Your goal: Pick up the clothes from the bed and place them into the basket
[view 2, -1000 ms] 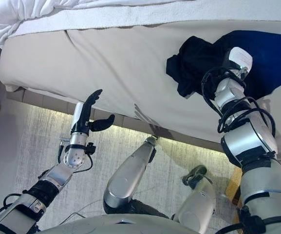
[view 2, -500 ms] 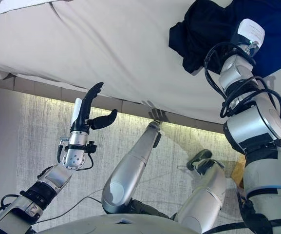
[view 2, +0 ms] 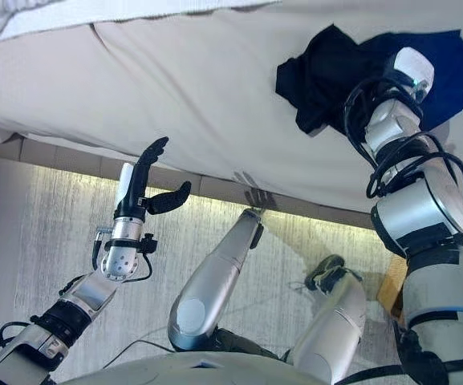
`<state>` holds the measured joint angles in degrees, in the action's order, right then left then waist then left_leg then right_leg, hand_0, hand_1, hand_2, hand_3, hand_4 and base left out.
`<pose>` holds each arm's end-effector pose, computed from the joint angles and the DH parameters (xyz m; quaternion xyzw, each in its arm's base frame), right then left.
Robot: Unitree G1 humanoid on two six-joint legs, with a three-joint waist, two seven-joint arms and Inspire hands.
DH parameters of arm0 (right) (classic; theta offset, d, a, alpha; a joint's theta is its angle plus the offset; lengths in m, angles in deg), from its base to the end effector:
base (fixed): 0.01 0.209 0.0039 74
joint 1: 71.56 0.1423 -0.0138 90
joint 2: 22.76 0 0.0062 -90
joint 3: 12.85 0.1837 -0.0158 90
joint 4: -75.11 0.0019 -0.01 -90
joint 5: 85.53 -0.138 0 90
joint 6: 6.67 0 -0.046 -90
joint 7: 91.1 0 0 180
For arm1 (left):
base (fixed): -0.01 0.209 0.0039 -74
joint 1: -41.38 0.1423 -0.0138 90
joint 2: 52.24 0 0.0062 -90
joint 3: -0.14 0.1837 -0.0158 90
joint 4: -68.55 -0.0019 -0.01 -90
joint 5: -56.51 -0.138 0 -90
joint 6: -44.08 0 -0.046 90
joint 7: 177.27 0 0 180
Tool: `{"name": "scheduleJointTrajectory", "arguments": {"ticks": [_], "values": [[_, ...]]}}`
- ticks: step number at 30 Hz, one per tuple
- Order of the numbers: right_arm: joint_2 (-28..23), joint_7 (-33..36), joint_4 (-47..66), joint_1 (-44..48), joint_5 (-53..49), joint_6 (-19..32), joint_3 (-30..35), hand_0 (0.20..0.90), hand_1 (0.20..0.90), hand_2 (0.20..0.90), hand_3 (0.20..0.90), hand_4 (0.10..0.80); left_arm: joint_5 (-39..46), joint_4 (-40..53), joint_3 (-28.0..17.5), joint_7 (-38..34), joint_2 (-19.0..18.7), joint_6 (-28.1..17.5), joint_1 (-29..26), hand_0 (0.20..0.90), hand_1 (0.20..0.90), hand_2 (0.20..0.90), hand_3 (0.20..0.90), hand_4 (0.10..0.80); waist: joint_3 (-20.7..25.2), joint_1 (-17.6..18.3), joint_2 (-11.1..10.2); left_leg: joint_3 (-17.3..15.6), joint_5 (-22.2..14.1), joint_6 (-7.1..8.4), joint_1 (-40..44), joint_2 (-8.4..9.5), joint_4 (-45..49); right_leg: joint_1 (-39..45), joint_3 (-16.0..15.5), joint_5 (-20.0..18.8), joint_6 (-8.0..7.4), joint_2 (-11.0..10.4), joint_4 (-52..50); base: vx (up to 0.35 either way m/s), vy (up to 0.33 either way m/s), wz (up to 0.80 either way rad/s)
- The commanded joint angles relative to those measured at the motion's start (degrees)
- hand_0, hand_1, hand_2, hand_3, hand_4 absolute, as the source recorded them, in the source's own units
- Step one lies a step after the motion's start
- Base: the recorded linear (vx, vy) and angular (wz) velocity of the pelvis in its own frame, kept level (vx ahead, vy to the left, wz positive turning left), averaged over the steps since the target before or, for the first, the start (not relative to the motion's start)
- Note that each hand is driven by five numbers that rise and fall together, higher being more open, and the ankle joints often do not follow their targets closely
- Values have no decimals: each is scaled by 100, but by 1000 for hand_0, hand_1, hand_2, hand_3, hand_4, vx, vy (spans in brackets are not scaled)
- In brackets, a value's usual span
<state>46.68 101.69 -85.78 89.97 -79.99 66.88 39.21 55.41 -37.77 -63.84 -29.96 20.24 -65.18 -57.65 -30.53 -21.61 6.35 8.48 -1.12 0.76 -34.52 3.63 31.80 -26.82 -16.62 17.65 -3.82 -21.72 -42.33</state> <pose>0.3618 -0.2575 0.2071 -0.5262 0.1102 -0.2275 0.8119 0.2146 0.1955 0.0304 0.2782 -0.1201 0.0456 0.9519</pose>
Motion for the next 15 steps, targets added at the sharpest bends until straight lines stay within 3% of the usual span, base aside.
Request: {"name": "scheduleJointTrajectory", "arguments": {"ticks": [1, 5, 9, 10, 15], "values": [[-402, 228, 258, 475, 25, 172, -102, 300, 300, 300, 200, 100, 127, 357, -626, -67, -328, -191, -72, 900, 900, 900, 900, 800, 74, 54, -235, -373, -855, -471, 1004, 3, -293, 631, -289, -509, 331, 470, 389, 15, -39, -32], [-487, 352, 328, 389, -19, 241, 39, 300, 300, 300, 200, 100, 73, 297, -621, -15, -297, -47, -214, 900, 900, 900, 900, 800, 201, 107, -448, -467, -641, -359, 1817, -147, -1037, 1418, -384, -775, 208, 526, 1194, 39, -61, -12], [-672, 665, 791, 181, -151, 418, 195, 300, 300, 300, 200, 100, 15, 229, -631, 180, -230, 199, -93, 900, 900, 900, 900, 800, 720, 281, -676, -649, -486, -220, 2522, -320, -1792, 2173, -345, -1011, 115, 786, 2299, 78, -22, -21], [-756, 714, 962, 131, -144, 432, 246, 300, 300, 300, 200, 100, 1, 190, -605, 269, -193, 324, -54, 900, 900, 900, 900, 800, 912, 351, -713, -720, -318, -204, 2671, -358, -2035, 2351, -374, -1194, 130, 841, 2638, 84, 60, -26], [-1152, 738, 1443, -81, -138, 638, 420, 300, 300, 300, 200, 100, 12, 4, -598, 460, -118, 521, 155, 900, 900, 900, 900, 800, 1492, 611, -768, -942, -188, -109, 3218, -475, -2579, 2846, -233, -1416, 27, 952, 3288, 65, 63, -17]]}}
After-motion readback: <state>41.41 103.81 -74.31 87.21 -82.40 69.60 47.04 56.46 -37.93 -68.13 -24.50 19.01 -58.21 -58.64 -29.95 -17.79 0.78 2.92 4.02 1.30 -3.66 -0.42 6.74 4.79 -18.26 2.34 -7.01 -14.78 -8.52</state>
